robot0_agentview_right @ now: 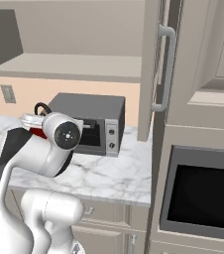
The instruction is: Open the cabinet, pick the kettle from the cabinet, and place it in the sink.
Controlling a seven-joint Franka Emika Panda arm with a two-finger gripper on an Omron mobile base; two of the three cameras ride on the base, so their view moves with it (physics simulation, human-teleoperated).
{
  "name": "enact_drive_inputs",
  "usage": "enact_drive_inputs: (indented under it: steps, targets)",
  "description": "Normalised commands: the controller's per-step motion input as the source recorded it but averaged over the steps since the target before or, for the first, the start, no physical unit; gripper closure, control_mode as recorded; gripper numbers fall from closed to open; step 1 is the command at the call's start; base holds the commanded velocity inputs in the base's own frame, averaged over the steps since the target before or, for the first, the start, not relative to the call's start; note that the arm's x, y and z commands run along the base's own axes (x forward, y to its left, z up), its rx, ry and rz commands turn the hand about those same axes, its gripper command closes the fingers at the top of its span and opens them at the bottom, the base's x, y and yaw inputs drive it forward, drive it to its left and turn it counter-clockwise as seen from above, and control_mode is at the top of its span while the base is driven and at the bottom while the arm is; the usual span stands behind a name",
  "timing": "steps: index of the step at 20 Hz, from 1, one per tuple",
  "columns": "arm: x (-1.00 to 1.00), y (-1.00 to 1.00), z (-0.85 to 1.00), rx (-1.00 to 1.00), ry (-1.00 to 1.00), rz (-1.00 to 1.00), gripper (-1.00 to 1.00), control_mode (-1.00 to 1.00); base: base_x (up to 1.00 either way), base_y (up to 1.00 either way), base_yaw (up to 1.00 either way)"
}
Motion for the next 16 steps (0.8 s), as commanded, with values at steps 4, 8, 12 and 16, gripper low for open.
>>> enact_drive_inputs:
  steps: [4,8,12,16]
  targets:
    - [0.0,0.0,0.0,0.0,0.0,0.0,1.0,1.0,-0.57,0.0,-0.17]
    - [0.0,0.0,0.0,0.0,0.0,0.0,1.0,1.0,-0.57,0.04,-0.11]
    - [0.0,0.0,0.0,0.0,0.0,0.0,1.0,1.0,-0.48,0.03,-0.01]
    - [0.0,0.0,0.0,0.0,0.0,0.0,1.0,1.0,-0.5,0.0,0.29]
